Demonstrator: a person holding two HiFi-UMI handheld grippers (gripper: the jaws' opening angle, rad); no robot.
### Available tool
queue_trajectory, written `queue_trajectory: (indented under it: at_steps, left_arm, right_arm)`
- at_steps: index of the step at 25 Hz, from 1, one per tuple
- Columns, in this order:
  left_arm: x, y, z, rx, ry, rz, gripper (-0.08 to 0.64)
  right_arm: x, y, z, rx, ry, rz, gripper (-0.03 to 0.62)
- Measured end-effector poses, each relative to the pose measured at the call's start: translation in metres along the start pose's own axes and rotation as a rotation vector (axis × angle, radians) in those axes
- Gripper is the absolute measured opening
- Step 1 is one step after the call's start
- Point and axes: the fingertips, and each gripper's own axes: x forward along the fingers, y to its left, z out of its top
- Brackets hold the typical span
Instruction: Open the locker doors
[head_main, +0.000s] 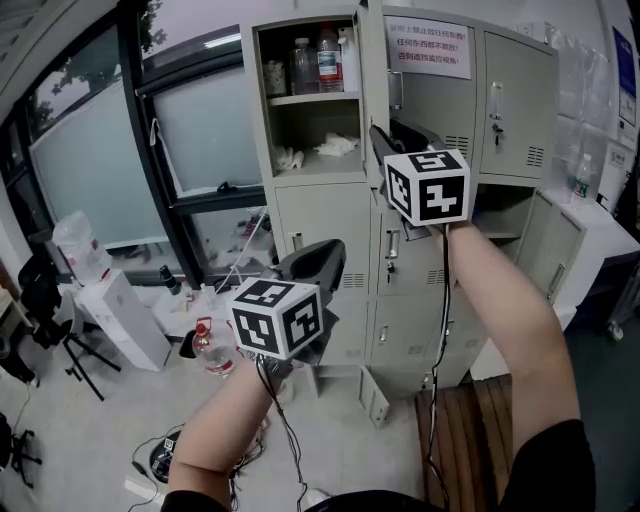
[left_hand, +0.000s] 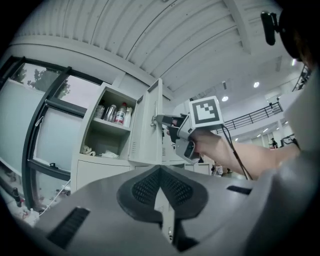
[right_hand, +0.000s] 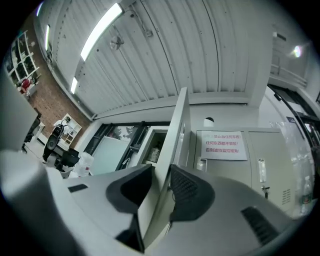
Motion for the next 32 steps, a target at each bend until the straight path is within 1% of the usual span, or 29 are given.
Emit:
queue_trajectory:
  at_steps: [6, 11, 15, 17, 18, 19, 21, 23, 26, 27, 32]
  left_arm:
    - [0.003, -0.014, -0.013, -0.006, 0.018, 0.016, -0.002]
    - [0.005, -0.021, -0.015, -0.009, 0.019, 0.028, -0.002]
    - [0.003, -0.028, -0.016, -0.012, 0.015, 0.047, -0.002]
    - [0.0, -0.032, -0.018, -0.019, 0.009, 0.058, -0.002]
    - [-0.001, -0.035, -0.018, -0.025, 0.006, 0.063, -0.002]
    - [-0.002, -0.039, -0.019, -0.03, 0.003, 0.066, -0.002]
    - [-0.004, -0.047, -0.022, -0.036, -0.001, 0.076, -0.002]
    - [-0.008, -0.057, -0.028, -0.012, -0.003, 0.1, -0.002]
    - [-0.017, -0.072, -0.039, 0.074, 0.0, 0.155, -0.002]
    - [-0.019, -0.078, -0.042, 0.087, 0.0, 0.167, -0.002]
    - [-0.031, -0.108, -0.067, 0.077, 0.019, 0.184, -0.002]
  right_arm:
    - [-0.009, -0.023, -0.008, 0.06, 0.0, -0.013, 0.106]
    - [-0.015, -0.029, -0.01, 0.07, 0.006, 0.009, 0.106]
    - [-0.029, -0.03, -0.013, 0.069, 0.002, 0.026, 0.102]
    - [-0.043, -0.035, -0.012, 0.062, -0.012, 0.013, 0.071]
    - [-0.052, -0.038, -0.01, 0.055, -0.024, 0.003, 0.024]
    - [-0.062, -0.04, -0.008, 0.044, -0.036, -0.005, 0.002]
    - [-0.084, -0.044, -0.009, 0.024, -0.046, -0.009, 0.002]
    - [-0.11, -0.046, -0.016, 0.009, -0.038, -0.003, 0.0]
    - [-0.15, -0.05, -0.039, -0.021, -0.004, -0.005, 0.0]
    - [-0.163, -0.052, -0.048, -0.022, 0.013, -0.006, 0.0]
    - [-0.222, -0.057, -0.094, 0.008, 0.107, -0.005, 0.0]
